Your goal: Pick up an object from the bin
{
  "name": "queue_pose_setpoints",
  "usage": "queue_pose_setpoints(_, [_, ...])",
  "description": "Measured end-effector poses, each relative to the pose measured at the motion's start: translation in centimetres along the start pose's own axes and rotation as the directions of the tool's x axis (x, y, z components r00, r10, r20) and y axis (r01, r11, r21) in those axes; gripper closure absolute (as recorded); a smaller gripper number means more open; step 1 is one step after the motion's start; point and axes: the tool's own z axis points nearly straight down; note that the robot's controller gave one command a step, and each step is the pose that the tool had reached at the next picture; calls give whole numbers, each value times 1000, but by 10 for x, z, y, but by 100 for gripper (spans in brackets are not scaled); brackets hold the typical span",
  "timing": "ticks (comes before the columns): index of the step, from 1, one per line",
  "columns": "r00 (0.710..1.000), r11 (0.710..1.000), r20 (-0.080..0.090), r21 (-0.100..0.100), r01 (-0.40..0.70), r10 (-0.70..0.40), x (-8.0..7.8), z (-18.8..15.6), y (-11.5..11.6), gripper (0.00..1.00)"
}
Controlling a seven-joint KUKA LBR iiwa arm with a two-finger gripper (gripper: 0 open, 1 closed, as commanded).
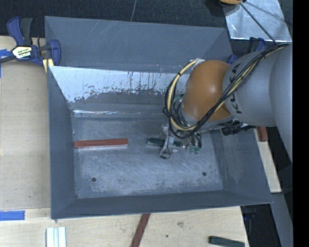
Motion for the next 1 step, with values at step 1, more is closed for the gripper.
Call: queue_pose_setpoints(1, [1000, 1000, 2, 0, -31, 31, -9, -161, 3, 100])
